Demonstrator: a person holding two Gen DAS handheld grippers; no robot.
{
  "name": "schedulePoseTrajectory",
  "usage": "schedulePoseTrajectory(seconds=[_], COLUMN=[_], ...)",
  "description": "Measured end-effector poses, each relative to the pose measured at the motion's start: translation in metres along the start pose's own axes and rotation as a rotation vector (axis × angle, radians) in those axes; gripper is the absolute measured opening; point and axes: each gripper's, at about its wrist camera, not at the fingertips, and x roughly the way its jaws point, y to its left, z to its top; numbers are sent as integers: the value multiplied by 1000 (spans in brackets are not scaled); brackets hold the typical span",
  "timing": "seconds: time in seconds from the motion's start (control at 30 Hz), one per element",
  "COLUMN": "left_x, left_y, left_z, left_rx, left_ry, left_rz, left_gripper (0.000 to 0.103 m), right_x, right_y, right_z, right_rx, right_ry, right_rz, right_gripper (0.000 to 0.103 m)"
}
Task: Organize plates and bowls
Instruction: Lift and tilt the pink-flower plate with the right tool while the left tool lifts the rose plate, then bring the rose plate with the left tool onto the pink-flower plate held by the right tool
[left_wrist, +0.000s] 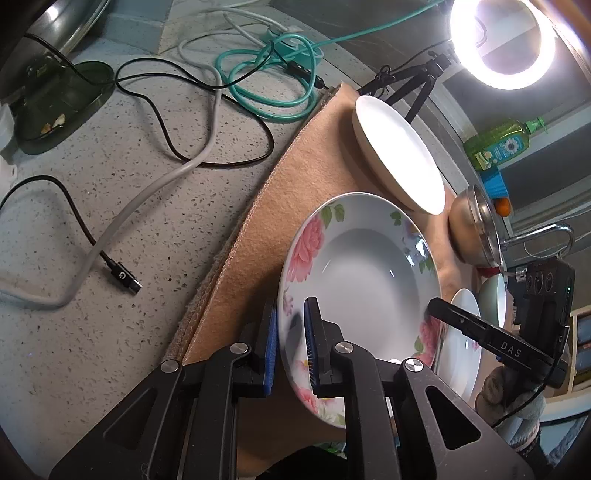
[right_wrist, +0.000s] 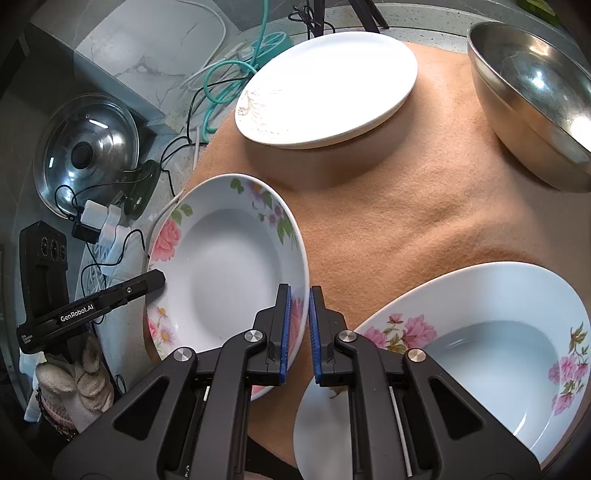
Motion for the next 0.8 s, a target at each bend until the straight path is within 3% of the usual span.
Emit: schedulePoseTrajectory(seconds=[0.37, 0.8], left_x=[-6, -18], left_y=[-6, -31], left_z=[4, 8], left_rx=[24, 78], left_ry=[-15, -40], left_rz=[8, -17], left_gripper=[12, 12], right_x=[-2, -33], right_y=[0, -3], right_z=[-1, -10], right_rx=[26, 50], right_ry=[-19, -73], right_rz=[-4, -4], right_gripper=[10, 10])
